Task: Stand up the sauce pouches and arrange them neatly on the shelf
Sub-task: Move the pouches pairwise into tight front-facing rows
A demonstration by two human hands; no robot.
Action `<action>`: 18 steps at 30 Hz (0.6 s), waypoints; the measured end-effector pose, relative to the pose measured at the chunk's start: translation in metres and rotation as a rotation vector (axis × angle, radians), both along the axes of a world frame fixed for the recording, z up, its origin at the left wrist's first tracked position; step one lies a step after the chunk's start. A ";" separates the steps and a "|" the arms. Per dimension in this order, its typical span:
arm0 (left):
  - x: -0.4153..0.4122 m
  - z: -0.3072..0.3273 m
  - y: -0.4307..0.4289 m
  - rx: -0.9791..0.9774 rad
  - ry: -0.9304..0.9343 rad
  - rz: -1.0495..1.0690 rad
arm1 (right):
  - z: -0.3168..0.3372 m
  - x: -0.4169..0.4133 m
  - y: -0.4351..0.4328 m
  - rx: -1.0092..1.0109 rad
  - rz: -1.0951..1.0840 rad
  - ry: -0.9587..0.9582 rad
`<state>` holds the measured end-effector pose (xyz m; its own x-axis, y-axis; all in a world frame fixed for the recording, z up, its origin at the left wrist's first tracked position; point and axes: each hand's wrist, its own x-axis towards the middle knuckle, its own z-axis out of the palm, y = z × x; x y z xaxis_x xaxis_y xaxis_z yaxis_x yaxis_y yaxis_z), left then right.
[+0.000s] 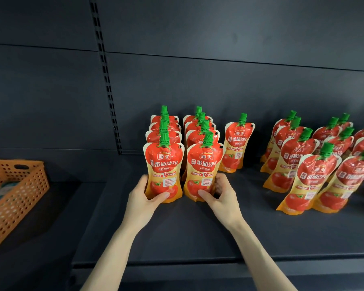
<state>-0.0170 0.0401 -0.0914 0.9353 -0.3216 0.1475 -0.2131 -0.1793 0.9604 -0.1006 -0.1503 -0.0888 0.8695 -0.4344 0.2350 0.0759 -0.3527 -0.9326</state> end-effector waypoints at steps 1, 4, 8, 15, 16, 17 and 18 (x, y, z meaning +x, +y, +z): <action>0.000 0.000 0.000 0.001 -0.001 0.002 | 0.001 0.000 0.000 0.000 -0.002 0.002; -0.001 0.001 0.000 -0.002 -0.005 0.016 | 0.004 -0.001 0.001 0.006 -0.009 0.006; -0.009 0.003 0.004 -0.020 -0.043 0.070 | 0.007 -0.009 0.002 0.008 -0.041 -0.005; -0.047 0.003 0.017 0.036 -0.304 0.182 | 0.003 -0.049 -0.014 -0.121 -0.204 -0.026; -0.055 0.007 0.013 0.010 -0.306 0.153 | 0.006 -0.056 -0.019 -0.122 -0.218 -0.035; -0.061 0.011 0.006 -0.015 -0.299 0.115 | 0.010 -0.063 -0.025 -0.130 -0.234 -0.046; -0.067 0.016 -0.002 -0.029 -0.292 0.073 | 0.015 -0.069 -0.031 -0.137 -0.247 -0.059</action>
